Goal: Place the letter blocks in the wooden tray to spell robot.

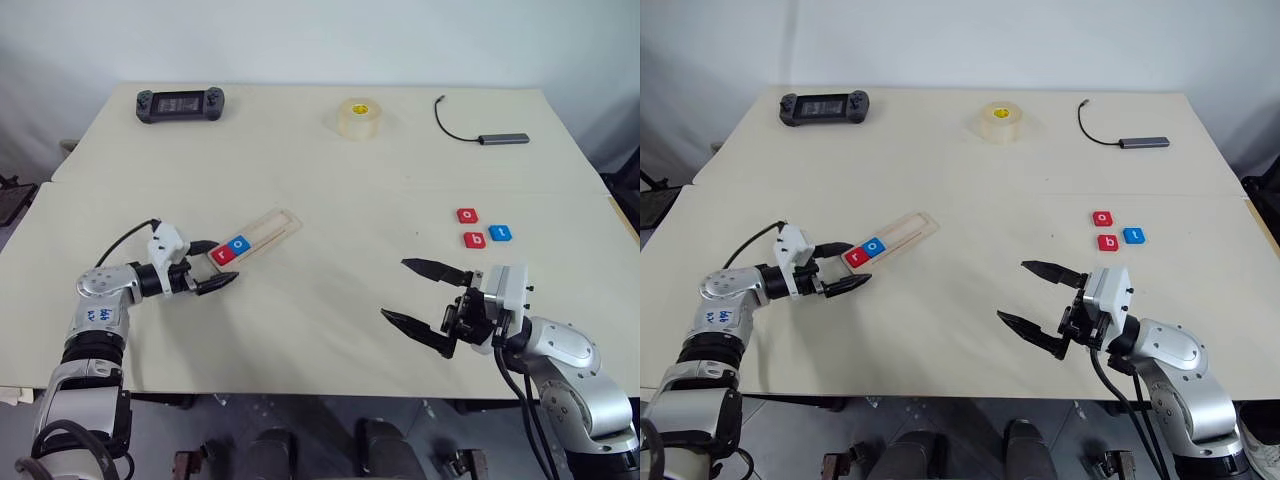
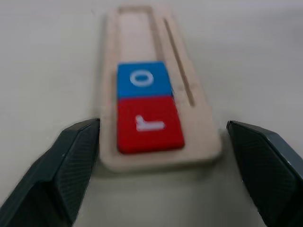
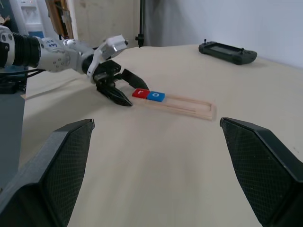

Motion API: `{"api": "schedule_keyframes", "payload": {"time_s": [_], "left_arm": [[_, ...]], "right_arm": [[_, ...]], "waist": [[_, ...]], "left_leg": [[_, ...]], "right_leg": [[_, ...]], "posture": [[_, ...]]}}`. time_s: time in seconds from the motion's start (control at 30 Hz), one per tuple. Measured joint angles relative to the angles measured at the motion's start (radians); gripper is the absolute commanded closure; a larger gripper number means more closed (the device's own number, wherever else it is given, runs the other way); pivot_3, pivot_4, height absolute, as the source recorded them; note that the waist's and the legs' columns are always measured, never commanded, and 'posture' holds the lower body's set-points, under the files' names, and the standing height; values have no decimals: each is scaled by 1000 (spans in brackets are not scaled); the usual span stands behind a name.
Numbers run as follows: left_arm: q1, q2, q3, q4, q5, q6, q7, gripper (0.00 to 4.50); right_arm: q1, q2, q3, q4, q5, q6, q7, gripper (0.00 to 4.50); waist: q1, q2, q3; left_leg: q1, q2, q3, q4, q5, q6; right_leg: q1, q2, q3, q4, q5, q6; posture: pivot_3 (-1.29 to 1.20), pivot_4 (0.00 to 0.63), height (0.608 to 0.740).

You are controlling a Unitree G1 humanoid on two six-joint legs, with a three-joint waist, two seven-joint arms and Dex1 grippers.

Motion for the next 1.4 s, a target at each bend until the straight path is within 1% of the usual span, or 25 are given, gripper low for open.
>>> {"api": "schedule_keyframes", "payload": {"time_s": [0.03,0.2,0.43,0.53,0.63,0.73,0.93,1.03,1.1,1.33,1.4], "left_arm": [[-4,1,0,11,4,-4,-1,0],[-13,2,0,25,15,-5,1,1060],[-25,-5,3,56,17,-28,-2,1065],[-4,-45,2,6,-5,-35,-47,1065],[16,-77,-29,-82,-9,-43,-105,1065],[24,-130,-97,-231,-8,-27,-150,1065],[-29,-226,-225,-306,38,5,-168,1065],[-93,-284,-290,-289,77,10,-178,1065],[-149,-321,-316,-226,106,-4,-167,1065],[-208,-368,-351,-60,172,-52,-125,1065],[-216,-369,-348,-43,172,-44,-117,341]], "right_arm": [[0,3,2,0,0,1,-5,35],[0,5,10,0,0,2,-20,0],[4,5,13,0,0,2,-30,0],[43,-16,-1,-7,0,2,-27,0],[88,-46,-45,-16,1,2,-20,0],[197,-77,-139,-35,9,1,-9,0],[367,-88,-265,-50,13,-3,11,0],[469,-87,-336,-79,25,-3,20,0],[511,-82,-379,-98,33,-4,22,0],[560,-51,-428,-123,35,-5,6,0],[570,-43,-428,-130,35,-5,3,0]], "waist": [[0,0,0],[0,0,0],[0,0,0],[8,0,0],[18,0,0],[32,0,0],[26,0,0],[26,-1,0],[24,-1,0],[25,-2,1],[26,-2,1]], "left_leg": [[0,0,0,0,0,0],[0,0,0,1,0,0],[1,0,0,2,1,0],[0,-1,-1,2,1,1],[-2,-2,-1,3,0,2],[-3,-2,-4,2,0,2],[-3,-2,-1,4,0,2],[-3,-1,-1,5,0,3],[-3,-1,1,7,-1,3],[-1,-1,1,10,-1,4],[-1,-1,1,11,-1,4]], "right_leg": [[0,0,0,0,0,0],[0,-1,-1,1,0,0],[0,-1,-1,1,0,0],[0,-3,-2,3,0,0],[0,-3,-2,1,0,0],[1,-4,-4,0,0,0],[1,-1,-3,0,1,1],[1,0,-3,0,1,1],[1,0,-1,0,1,1],[2,1,-1,1,1,1],[2,1,0,1,1,1]], "posture": [[0,150,740],[0,150,740],[0,150,740],[0,150,740],[0,150,740],[0,150,740],[0,150,740],[0,150,740],[0,150,740],[0,150,740],[0,150,740]]}}
